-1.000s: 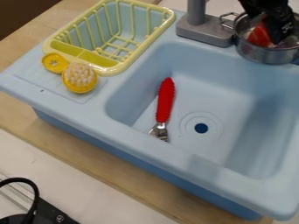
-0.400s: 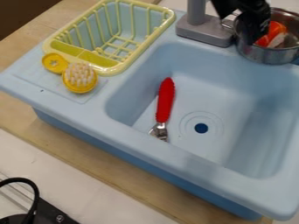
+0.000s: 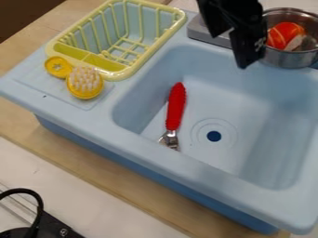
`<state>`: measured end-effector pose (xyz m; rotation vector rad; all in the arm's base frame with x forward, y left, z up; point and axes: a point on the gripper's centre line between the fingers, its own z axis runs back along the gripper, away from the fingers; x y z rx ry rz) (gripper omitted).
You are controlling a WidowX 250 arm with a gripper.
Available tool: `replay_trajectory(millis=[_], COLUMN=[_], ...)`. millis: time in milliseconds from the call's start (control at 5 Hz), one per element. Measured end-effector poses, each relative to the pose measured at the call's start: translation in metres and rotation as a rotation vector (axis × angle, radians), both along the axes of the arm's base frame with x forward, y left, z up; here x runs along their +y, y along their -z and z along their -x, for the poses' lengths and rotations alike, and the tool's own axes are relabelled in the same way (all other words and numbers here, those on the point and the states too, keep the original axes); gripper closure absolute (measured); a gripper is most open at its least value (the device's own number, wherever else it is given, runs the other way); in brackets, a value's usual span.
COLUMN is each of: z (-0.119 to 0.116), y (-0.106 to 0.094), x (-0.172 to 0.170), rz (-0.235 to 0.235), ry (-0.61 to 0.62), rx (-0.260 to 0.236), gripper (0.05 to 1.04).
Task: Moves a red thing to the top of the sink
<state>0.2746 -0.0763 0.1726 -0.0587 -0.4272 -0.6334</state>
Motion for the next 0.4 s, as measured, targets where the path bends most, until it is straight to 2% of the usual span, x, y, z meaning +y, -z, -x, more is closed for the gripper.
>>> replay_trajectory(millis=[400], z=[0.027], y=[0.01], x=[0.005], rz=[0.003], ry=[-0.017], rx=[0.112], gripper=[0.083])
